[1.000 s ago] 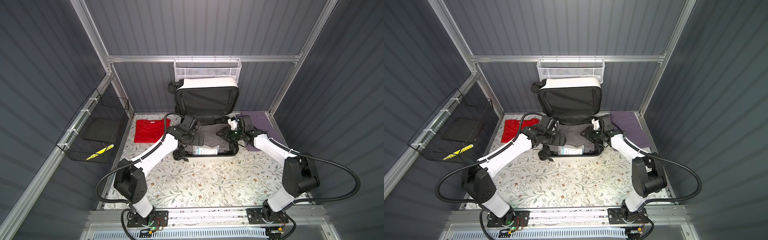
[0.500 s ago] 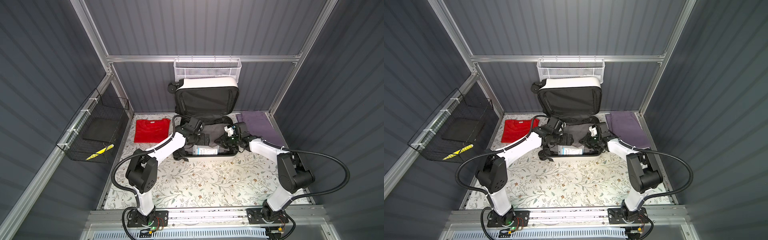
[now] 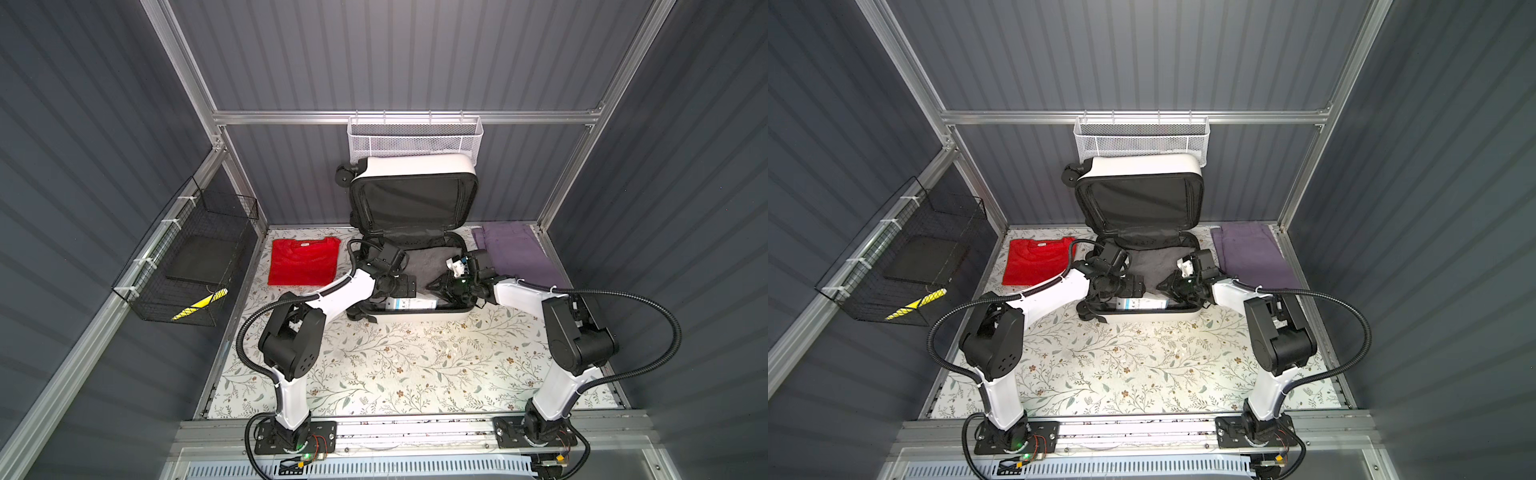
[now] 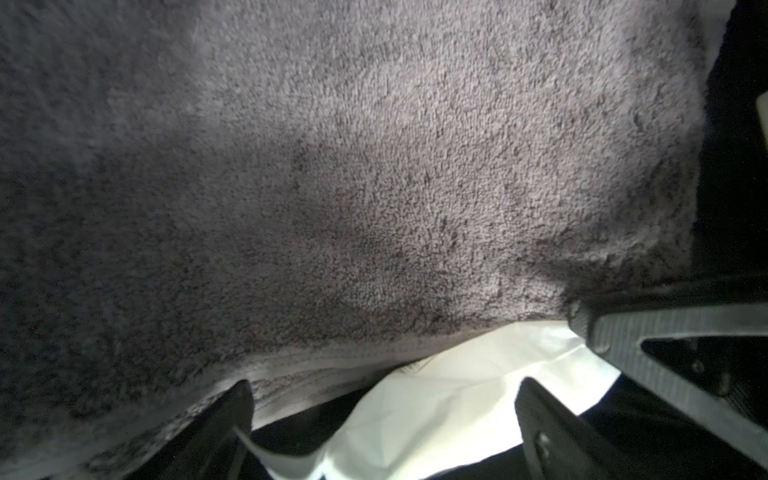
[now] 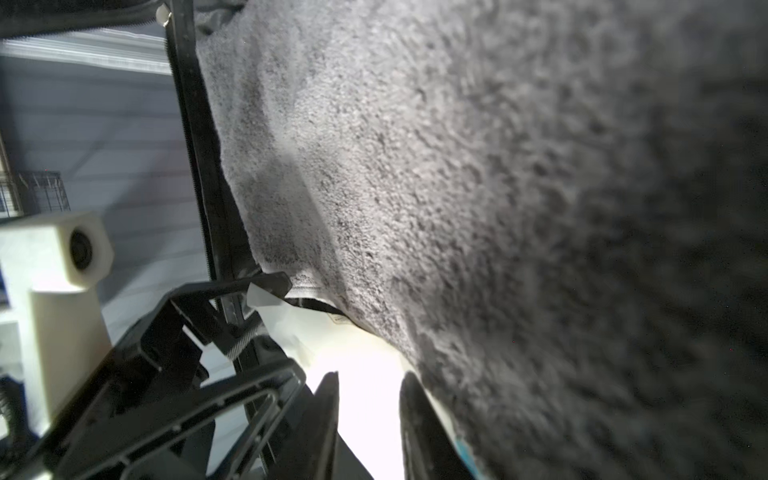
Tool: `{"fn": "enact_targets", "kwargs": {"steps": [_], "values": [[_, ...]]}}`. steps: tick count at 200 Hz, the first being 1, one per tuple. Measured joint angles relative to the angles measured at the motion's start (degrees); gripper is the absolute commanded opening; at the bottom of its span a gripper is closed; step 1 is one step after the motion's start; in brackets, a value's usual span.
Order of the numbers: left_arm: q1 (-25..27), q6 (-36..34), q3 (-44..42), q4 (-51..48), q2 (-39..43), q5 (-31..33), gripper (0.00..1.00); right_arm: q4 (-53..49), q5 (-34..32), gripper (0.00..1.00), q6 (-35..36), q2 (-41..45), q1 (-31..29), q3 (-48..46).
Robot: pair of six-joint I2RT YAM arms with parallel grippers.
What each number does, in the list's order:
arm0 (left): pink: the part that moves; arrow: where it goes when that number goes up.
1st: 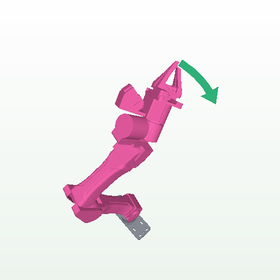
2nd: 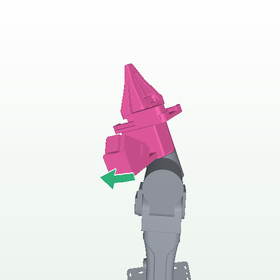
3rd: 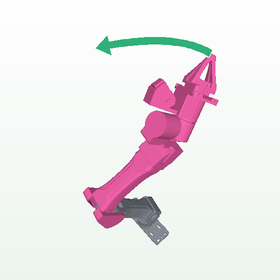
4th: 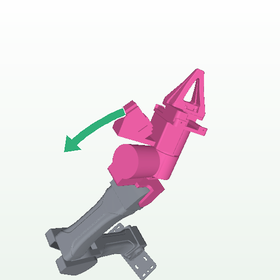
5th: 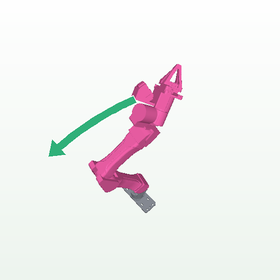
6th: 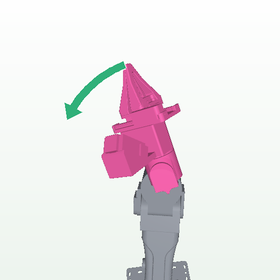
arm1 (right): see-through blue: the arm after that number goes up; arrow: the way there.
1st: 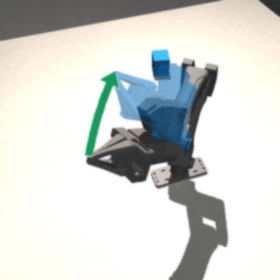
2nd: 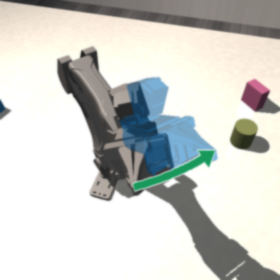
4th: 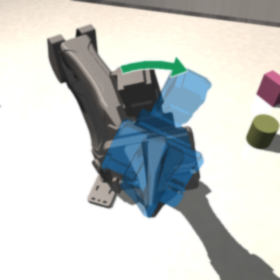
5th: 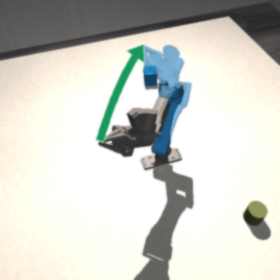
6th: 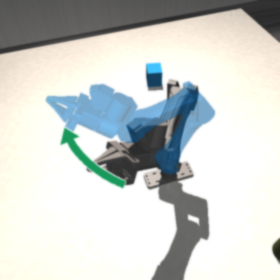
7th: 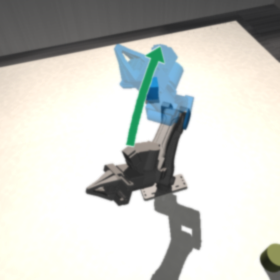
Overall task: Pack the luggage
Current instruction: 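Lower the packet onto the towel and open the left gripper, then move the right gripper to the purple trousers while the left gripper hovers over the suitcase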
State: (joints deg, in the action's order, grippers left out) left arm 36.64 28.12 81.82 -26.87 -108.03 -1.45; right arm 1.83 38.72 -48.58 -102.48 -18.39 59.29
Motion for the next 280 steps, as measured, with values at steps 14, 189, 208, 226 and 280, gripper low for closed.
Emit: {"fn": "enact_targets", "kwargs": {"steps": [14, 189, 208, 226, 280], "values": [[0.00, 0.20, 0.00, -0.02, 0.11, 0.00, 1.00, -1.22, 0.55, 0.47, 0.02, 0.81, 0.35, 0.42], [0.02, -0.02, 4.96, 4.07, -1.44, -3.96, 1.00, -16.31, -2.51, 0.73, 5.49, 23.26, 7.61, -1.90], [0.00, -0.07, 2.73, 4.39, -1.44, -4.22, 1.00, -16.68, -3.37, 0.73, 5.20, 24.52, 8.35, -3.28], [0.00, -0.35, 1.44, 4.50, -1.44, -4.59, 1.00, -16.76, -4.13, 0.74, 5.01, 25.77, 8.94, -3.93], [0.00, -2.27, 3.04, 4.79, -1.40, -5.29, 1.00, -18.56, -5.79, 0.79, 5.22, 28.94, 15.80, -4.98]]}}
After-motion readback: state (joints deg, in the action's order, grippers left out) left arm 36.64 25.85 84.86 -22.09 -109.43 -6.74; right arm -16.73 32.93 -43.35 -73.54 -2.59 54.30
